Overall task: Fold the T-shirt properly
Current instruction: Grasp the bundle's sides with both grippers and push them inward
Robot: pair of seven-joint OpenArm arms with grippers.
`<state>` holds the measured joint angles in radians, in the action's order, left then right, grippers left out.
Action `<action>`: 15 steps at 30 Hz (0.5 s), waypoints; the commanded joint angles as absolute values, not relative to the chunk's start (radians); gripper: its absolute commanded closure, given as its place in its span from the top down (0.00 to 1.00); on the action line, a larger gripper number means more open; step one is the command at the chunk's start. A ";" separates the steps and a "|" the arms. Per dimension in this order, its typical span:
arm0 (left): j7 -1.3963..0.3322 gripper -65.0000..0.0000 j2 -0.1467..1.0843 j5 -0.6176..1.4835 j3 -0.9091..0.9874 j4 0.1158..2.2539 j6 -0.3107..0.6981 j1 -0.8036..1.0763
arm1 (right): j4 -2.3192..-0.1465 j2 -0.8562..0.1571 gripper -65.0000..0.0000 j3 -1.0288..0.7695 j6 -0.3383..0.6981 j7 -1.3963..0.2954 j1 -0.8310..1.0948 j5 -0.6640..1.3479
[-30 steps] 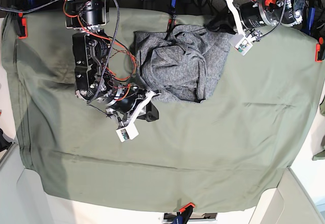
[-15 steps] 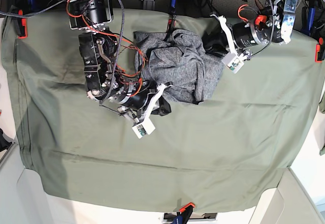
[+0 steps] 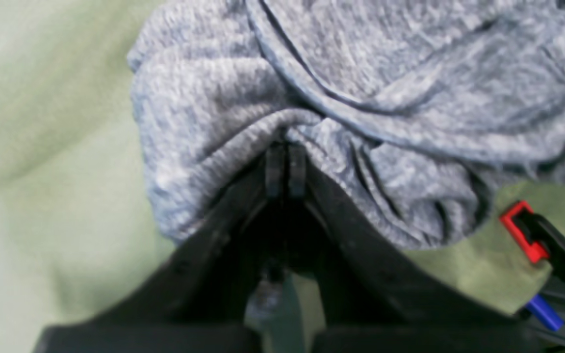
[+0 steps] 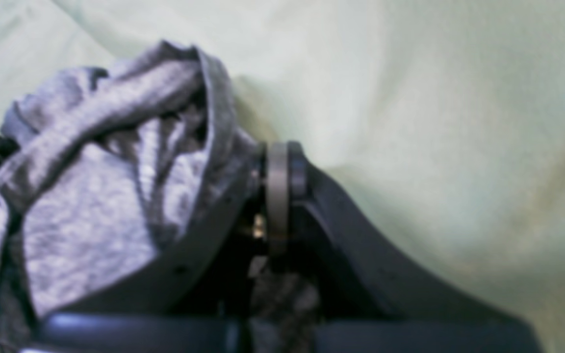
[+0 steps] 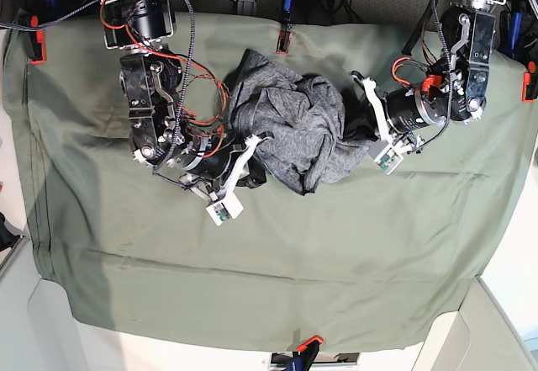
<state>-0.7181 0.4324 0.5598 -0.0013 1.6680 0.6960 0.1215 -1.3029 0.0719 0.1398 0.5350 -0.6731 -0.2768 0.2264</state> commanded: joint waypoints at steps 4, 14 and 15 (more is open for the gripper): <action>-0.667 0.00 0.443 0.567 0.005 1.615 0.698 0.030 | -1.318 0.063 0.00 0.137 0.535 -0.651 -0.299 0.243; -0.602 0.00 0.376 0.532 0.004 1.275 0.698 -0.242 | -1.318 0.061 0.00 0.137 0.519 -0.652 -0.299 0.244; -0.602 0.00 0.360 0.525 0.004 1.245 0.698 -0.268 | -1.318 0.061 0.00 0.137 0.519 -0.652 -0.299 0.247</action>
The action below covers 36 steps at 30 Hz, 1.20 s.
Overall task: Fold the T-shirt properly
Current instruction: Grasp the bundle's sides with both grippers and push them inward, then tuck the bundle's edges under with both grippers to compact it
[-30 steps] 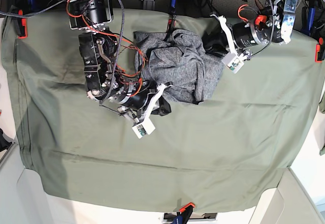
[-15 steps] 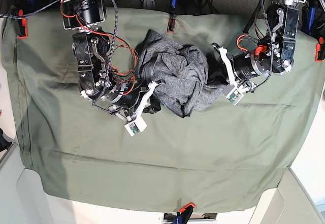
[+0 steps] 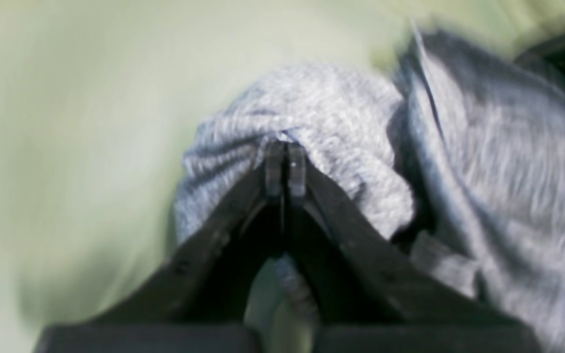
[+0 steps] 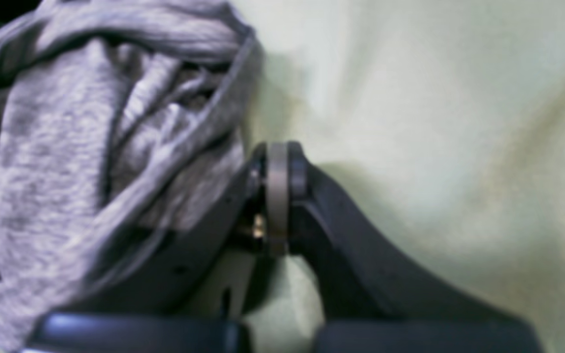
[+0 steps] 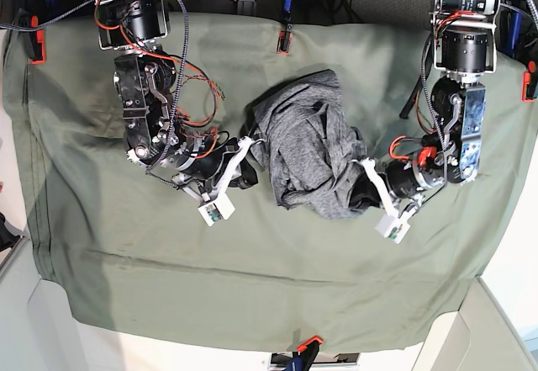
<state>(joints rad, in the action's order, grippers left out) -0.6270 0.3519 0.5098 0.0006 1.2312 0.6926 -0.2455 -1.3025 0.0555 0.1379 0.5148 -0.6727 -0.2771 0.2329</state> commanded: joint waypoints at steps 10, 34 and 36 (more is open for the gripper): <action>-0.600 0.00 0.311 0.515 -0.130 1.115 0.698 -0.413 | -1.318 0.061 0.00 0.137 0.519 -0.651 -0.285 0.270; -0.834 0.00 0.536 0.914 0.043 1.645 0.698 -0.014 | -1.428 0.150 0.00 0.139 0.520 -0.632 -0.288 0.270; -0.785 0.00 0.513 0.861 0.043 1.635 0.698 0.004 | -1.428 0.150 0.00 0.138 0.520 -0.632 -0.288 0.261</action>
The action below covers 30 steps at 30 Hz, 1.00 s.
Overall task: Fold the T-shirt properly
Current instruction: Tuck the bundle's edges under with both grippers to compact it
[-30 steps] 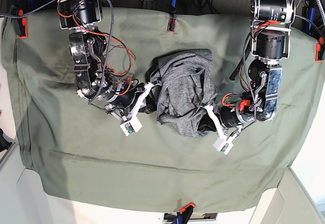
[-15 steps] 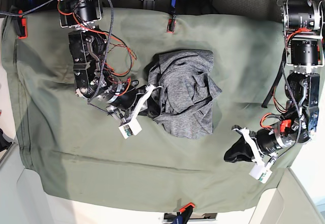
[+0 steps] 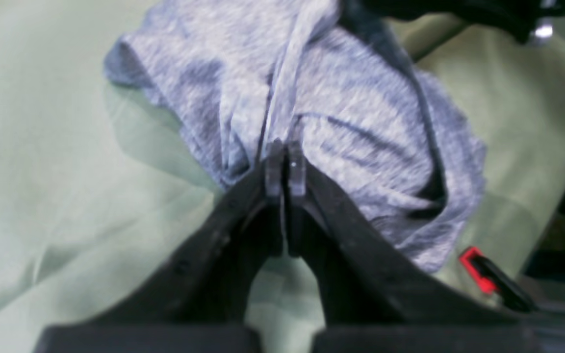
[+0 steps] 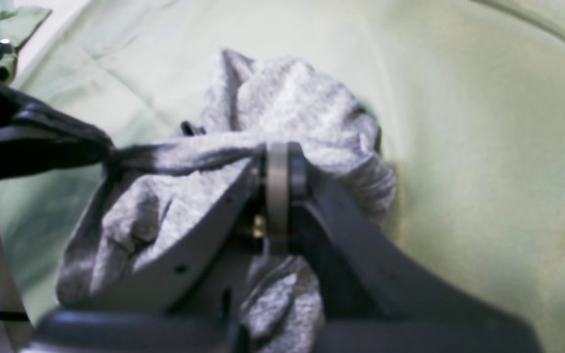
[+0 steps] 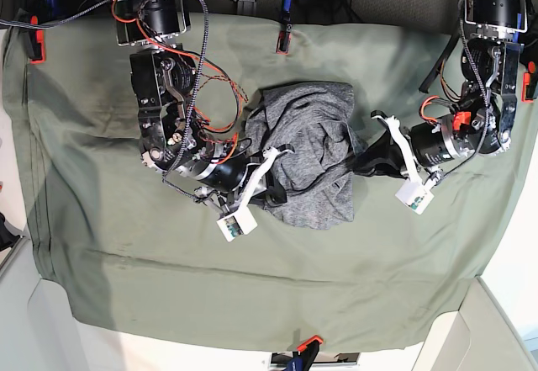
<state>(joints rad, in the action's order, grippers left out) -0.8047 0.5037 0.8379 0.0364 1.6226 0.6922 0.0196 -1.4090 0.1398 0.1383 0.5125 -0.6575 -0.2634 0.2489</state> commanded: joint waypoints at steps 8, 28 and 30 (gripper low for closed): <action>-0.737 0.00 0.405 0.774 0.043 1.595 0.698 -0.015 | -1.428 0.150 0.00 0.138 0.520 -0.632 -0.288 0.271; -0.537 0.00 0.341 0.524 -0.114 1.066 0.698 -0.333 | -1.427 0.149 0.00 0.138 0.520 -0.633 -0.285 0.269; -0.511 0.00 0.341 0.504 -0.114 1.029 0.698 -0.366 | -1.427 0.149 0.00 0.138 0.520 -0.633 -0.284 0.269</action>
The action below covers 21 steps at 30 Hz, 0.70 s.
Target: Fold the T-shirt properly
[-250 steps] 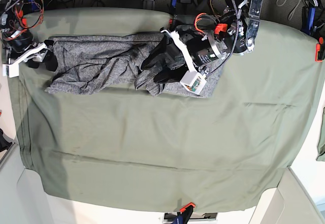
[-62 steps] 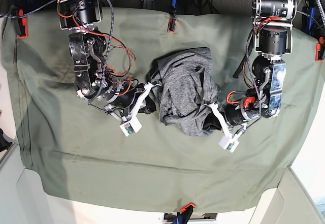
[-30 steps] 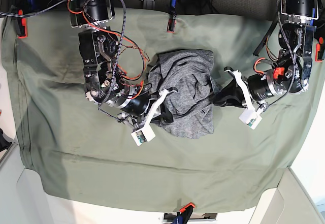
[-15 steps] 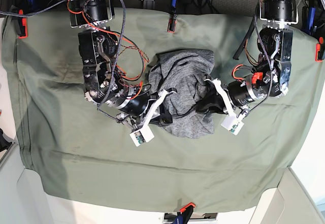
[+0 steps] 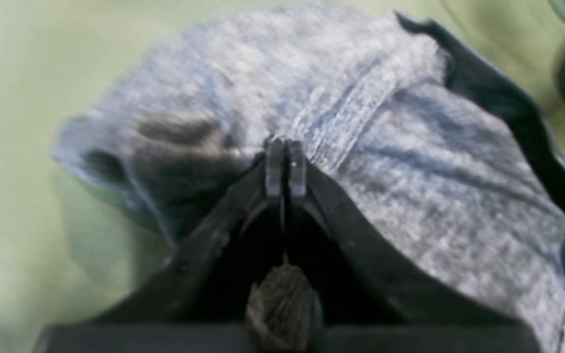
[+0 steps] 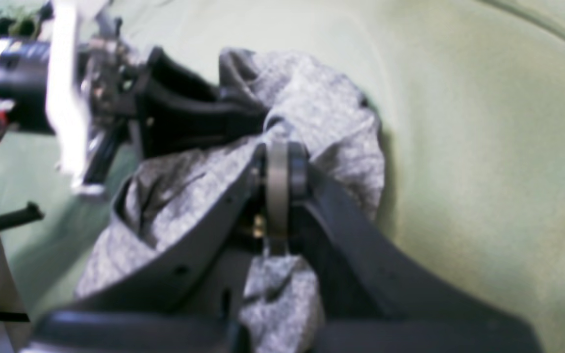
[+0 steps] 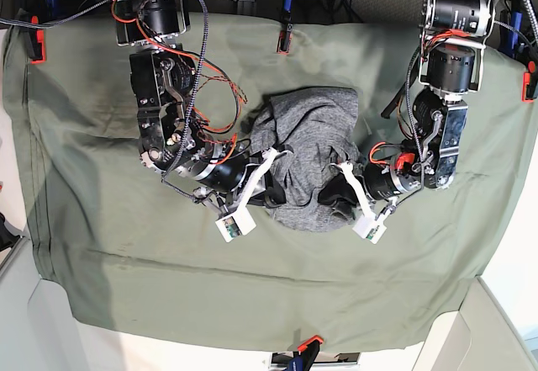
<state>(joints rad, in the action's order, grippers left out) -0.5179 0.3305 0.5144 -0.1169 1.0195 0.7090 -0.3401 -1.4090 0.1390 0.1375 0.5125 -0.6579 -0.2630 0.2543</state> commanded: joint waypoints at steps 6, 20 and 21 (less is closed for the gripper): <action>-0.528 0.00 0.370 0.536 -0.113 1.049 0.698 -0.432 | -1.427 0.150 0.00 0.138 0.520 -0.632 -0.285 0.269; -0.775 0.00 0.493 0.828 -0.088 1.610 0.698 -0.205 | -1.451 0.111 0.00 0.093 0.520 -0.618 -0.268 0.289; -0.775 0.00 0.493 0.835 -0.088 1.626 0.698 -0.172 | -1.463 0.111 0.00 0.078 0.520 -0.630 -0.268 0.289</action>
<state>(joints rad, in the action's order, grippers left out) -0.7933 0.4831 0.8135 -0.0944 1.6089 0.6914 -0.1551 -1.4422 0.1066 0.0814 0.5129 -0.6544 -0.2451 0.2722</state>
